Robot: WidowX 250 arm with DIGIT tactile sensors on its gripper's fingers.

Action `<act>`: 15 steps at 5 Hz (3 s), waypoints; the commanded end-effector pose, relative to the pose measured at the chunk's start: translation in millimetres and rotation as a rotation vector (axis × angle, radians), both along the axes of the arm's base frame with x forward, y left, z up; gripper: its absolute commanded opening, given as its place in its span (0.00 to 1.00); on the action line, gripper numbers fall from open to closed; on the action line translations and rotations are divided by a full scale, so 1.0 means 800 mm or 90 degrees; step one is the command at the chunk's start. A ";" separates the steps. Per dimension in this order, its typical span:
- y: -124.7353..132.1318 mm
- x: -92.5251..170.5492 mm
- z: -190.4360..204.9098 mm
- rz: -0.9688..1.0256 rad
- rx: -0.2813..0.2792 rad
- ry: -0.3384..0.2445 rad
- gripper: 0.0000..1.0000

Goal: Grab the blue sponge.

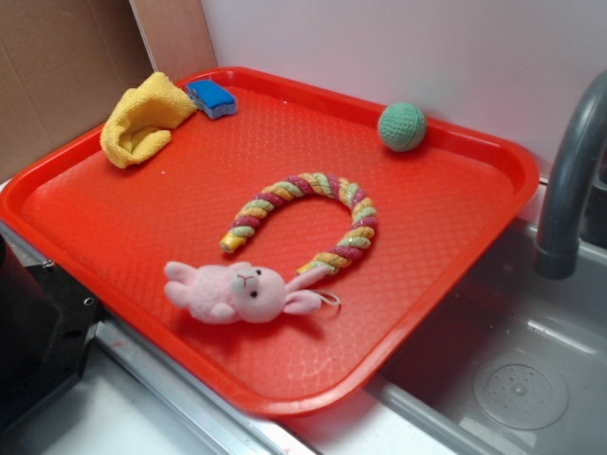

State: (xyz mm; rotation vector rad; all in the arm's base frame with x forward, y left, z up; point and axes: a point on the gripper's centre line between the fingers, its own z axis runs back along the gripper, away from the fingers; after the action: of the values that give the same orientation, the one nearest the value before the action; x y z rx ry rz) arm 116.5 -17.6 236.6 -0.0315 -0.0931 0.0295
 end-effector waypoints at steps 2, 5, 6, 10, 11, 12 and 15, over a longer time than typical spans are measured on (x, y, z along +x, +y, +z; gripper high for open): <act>0.017 0.051 -0.047 0.130 0.038 0.061 1.00; 0.084 0.123 -0.116 0.448 0.007 -0.015 1.00; 0.084 0.123 -0.116 0.448 0.007 -0.015 1.00; 0.124 0.199 -0.218 0.666 -0.002 -0.005 1.00; 0.149 0.213 -0.229 0.642 -0.002 -0.021 1.00; 0.161 0.212 -0.220 0.630 0.007 -0.046 1.00; 0.198 0.238 -0.231 0.623 -0.003 -0.062 1.00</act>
State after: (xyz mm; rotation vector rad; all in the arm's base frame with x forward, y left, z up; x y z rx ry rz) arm 302.1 125.8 33.2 0.0146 -0.1390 0.9944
